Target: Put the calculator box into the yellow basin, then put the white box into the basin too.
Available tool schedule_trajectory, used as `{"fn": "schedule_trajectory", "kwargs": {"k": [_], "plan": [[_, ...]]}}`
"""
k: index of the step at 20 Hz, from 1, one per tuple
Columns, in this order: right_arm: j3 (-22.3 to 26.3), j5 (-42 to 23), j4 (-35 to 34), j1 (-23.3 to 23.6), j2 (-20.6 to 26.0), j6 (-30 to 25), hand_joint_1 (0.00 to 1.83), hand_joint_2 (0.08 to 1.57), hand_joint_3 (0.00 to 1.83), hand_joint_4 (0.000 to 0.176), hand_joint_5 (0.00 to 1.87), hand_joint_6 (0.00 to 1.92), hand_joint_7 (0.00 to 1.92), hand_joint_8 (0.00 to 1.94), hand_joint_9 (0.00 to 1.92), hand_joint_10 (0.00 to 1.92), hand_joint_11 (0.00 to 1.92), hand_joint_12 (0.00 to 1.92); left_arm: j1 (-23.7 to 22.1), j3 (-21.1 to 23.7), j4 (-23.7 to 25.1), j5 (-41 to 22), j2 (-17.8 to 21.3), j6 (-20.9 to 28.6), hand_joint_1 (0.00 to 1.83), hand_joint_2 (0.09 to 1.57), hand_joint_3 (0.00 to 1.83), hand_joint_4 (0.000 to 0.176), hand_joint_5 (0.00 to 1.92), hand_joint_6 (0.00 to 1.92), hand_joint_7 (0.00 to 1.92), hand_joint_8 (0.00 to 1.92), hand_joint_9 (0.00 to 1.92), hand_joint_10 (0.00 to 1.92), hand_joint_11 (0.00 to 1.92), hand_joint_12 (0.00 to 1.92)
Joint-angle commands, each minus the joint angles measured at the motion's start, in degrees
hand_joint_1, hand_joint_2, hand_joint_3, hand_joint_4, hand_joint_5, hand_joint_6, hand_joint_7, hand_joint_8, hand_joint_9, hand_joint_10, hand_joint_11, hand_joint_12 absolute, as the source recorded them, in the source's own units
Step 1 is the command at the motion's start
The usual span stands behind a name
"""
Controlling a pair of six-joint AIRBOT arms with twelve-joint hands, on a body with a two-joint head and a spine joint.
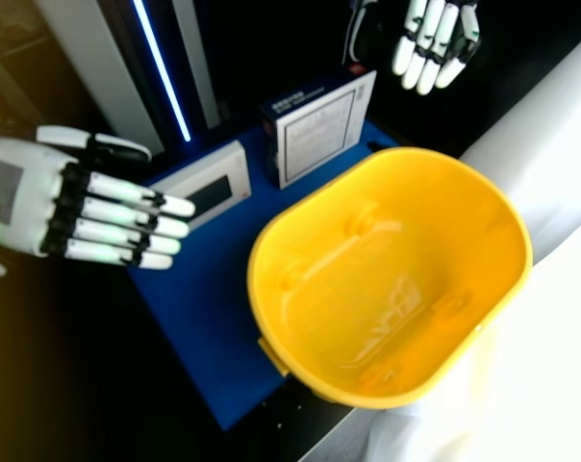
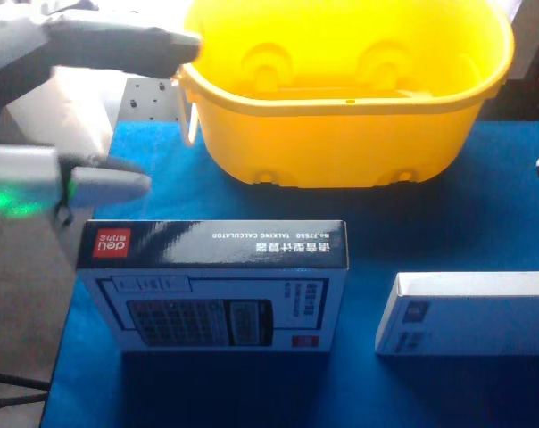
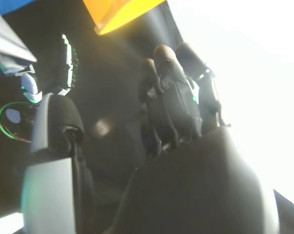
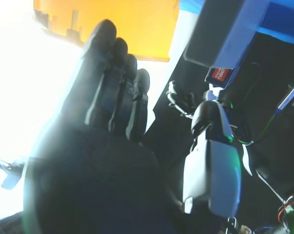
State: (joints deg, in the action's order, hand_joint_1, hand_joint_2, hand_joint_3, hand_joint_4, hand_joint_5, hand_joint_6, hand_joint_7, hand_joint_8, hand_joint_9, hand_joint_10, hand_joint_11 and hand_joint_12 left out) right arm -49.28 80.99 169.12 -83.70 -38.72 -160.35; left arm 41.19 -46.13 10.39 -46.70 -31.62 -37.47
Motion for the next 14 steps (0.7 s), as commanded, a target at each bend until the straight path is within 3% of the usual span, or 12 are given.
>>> {"fn": "schedule_trajectory", "kwargs": {"k": [1,2,6,8,10,12,14], "plan": [[-0.08,6.65,-0.74,0.80,0.13,-0.36,0.54,0.87,0.00,0.000,0.65,0.02,0.71,0.02,0.71,0.10,0.27,1.07,-0.22,0.69,-2.10,-9.93,1.03,0.24,0.55,0.86,0.00,0.010,0.35,0.00,0.37,0.01,0.34,0.08,0.00,1.01],[-0.01,6.65,-0.73,0.93,0.13,-0.36,0.51,0.87,0.00,0.000,0.65,0.01,0.71,0.01,0.70,0.07,0.21,1.13,0.42,2.21,-2.34,-10.72,2.83,-0.43,0.57,0.84,0.00,0.000,0.39,0.01,0.40,0.01,0.38,0.05,0.00,1.02],[0.07,6.63,-0.79,0.93,0.09,-0.36,0.52,0.82,0.00,0.000,0.70,0.01,0.77,0.01,0.75,0.07,0.23,1.22,0.06,2.90,-2.21,-11.38,3.39,-1.05,0.67,0.79,0.00,0.000,0.41,0.00,0.36,0.00,0.34,0.01,0.00,0.89],[0.08,6.63,-0.79,0.93,0.09,-0.36,0.58,0.79,0.00,0.000,0.70,0.01,0.76,0.01,0.72,0.06,0.16,1.34,-0.06,3.59,-1.78,-11.03,3.26,-1.05,0.68,0.73,0.00,0.000,0.44,0.01,0.40,0.01,0.38,0.02,0.00,0.93],[0.22,6.63,-0.79,0.93,-0.09,-0.36,0.56,0.81,0.00,0.000,0.70,0.01,0.76,0.01,0.72,0.07,0.18,1.34,-0.07,4.17,-1.17,-9.85,2.66,-1.05,0.63,0.73,0.00,0.000,0.40,0.00,0.42,0.00,0.43,0.02,0.00,1.06],[0.19,6.60,-1.39,0.81,-0.63,-0.20,0.57,0.80,0.00,0.000,0.69,0.00,0.75,0.00,0.71,0.07,0.16,1.32,-0.03,3.91,-0.98,-6.64,0.95,-1.05,0.75,0.75,0.00,0.000,0.32,0.00,0.38,0.00,0.39,0.00,0.00,1.00],[0.10,5.77,-2.94,0.22,-1.18,1.08,0.63,0.80,0.00,0.000,0.64,0.00,0.71,0.00,0.68,0.05,0.14,1.27,-0.03,2.83,-0.89,-3.51,-1.70,-1.02,0.75,0.77,0.00,0.000,0.40,0.01,0.41,0.00,0.39,0.00,0.01,1.02]]}}
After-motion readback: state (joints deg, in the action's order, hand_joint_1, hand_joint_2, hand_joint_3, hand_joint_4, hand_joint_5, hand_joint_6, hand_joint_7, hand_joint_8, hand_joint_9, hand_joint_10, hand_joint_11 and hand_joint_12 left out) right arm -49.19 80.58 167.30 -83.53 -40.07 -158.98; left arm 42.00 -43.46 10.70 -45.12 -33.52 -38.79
